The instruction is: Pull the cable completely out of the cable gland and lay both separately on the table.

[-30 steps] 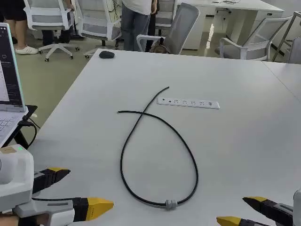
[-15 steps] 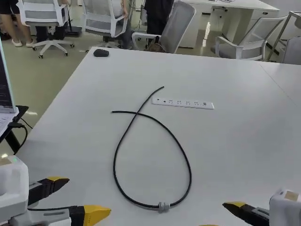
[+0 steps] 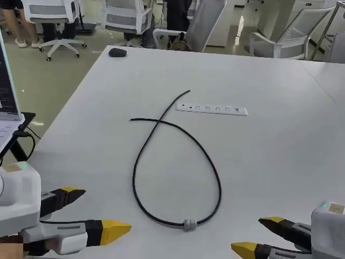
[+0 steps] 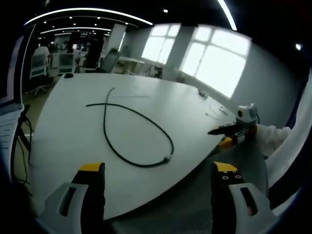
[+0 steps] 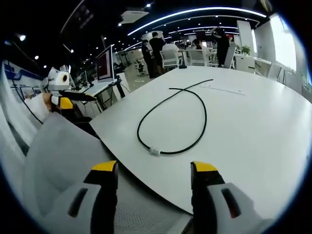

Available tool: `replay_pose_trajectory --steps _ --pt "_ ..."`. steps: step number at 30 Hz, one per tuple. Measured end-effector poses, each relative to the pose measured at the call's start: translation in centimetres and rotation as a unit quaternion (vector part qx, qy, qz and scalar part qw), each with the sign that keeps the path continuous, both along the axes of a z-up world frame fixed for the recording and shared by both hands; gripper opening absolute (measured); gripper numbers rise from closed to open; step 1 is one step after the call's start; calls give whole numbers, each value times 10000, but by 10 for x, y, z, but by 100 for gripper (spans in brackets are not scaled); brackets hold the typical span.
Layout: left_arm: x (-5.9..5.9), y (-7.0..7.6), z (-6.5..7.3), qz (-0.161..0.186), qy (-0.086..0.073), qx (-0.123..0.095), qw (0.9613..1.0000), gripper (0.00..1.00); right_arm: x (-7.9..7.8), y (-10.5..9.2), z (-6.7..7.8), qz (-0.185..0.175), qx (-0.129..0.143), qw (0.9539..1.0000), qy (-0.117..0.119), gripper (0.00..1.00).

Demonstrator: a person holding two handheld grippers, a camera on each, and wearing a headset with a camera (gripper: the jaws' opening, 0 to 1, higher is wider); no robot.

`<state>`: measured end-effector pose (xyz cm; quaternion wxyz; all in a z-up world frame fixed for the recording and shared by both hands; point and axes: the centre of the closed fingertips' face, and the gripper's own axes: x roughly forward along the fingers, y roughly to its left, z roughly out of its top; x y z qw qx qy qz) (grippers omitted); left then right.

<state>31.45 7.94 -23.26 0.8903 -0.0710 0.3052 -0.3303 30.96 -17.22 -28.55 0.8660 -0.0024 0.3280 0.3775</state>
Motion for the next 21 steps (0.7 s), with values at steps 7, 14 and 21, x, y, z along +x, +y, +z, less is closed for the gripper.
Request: replay_pose_trajectory --steps 7,14,21 --pt "3 1 3 32 -84 9 10000 90 5 -5 0 121 -89 9999 -77 63" --pt "5 1 4 13 -131 55 9999 89 10 -11 -2 282 -271 9991 -178 63" --pt "6 0 -1 7 -111 81 9999 89 17 -13 -15 504 -426 9976 -207 64"
